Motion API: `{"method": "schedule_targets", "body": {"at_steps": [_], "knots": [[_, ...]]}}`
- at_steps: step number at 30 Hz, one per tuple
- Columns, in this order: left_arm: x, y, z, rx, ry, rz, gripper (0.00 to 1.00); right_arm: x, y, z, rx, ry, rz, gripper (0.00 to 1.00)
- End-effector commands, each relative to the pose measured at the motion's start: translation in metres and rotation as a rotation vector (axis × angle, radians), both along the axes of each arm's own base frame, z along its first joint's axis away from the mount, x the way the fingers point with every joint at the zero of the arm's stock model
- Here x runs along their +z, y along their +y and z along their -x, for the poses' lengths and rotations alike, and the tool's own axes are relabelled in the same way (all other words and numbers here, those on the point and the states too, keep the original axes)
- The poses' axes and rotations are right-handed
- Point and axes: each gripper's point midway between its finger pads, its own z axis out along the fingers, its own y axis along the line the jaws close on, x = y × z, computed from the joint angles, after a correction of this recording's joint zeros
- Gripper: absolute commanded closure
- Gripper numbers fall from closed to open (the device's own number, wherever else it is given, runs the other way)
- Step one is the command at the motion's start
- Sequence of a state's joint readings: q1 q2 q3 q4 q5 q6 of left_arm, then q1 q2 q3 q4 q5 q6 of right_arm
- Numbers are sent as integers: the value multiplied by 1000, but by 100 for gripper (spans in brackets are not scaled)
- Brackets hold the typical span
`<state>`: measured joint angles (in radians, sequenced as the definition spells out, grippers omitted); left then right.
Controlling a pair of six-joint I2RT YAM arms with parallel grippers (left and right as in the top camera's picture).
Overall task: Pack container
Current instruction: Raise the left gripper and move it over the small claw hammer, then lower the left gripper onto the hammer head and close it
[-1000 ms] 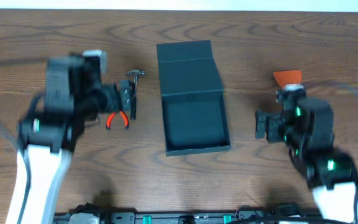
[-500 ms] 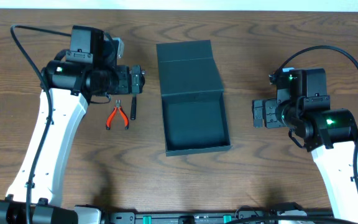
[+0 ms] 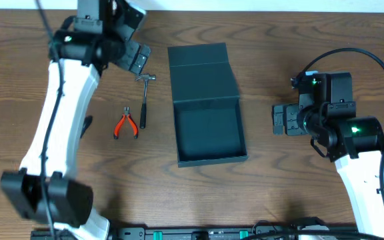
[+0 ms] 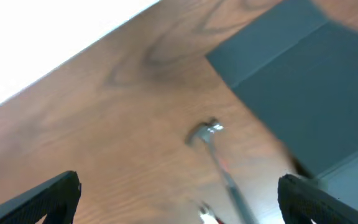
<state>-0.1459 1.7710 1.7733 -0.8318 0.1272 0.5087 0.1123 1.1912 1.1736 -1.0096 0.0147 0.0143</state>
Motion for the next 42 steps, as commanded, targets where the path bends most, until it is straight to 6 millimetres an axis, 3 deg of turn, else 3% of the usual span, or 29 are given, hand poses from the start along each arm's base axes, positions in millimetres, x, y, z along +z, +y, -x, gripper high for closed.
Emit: {"method": "schedule_targets", "body": {"at_steps": [1, 8, 13, 17, 23, 29, 42], "knots": [[-23, 3, -22, -153, -24, -151, 2, 6, -1, -3, 1, -13, -1, 1], [-85, 6, -53, -198, 30, -192, 2, 4, -3, 0, -4, 1, 8, 1], [-141, 14, -54, -195, 146, -191, 2, 2, -3, 2, -4, 12, 9, 1], [-169, 14, -42, -200, 242, -185, 2, 2, -4, 2, -29, 12, -2, 1], [-163, 3, -18, -205, 352, -92, 2, 3, -4, 2, -41, 12, -9, 1], [-149, -8, -27, -231, 307, -58, 2, 3, -4, 1, -41, 8, -10, 1], [-150, -12, -35, -270, 268, -58, 1, 2, -4, 2, -41, 13, -10, 1]]}}
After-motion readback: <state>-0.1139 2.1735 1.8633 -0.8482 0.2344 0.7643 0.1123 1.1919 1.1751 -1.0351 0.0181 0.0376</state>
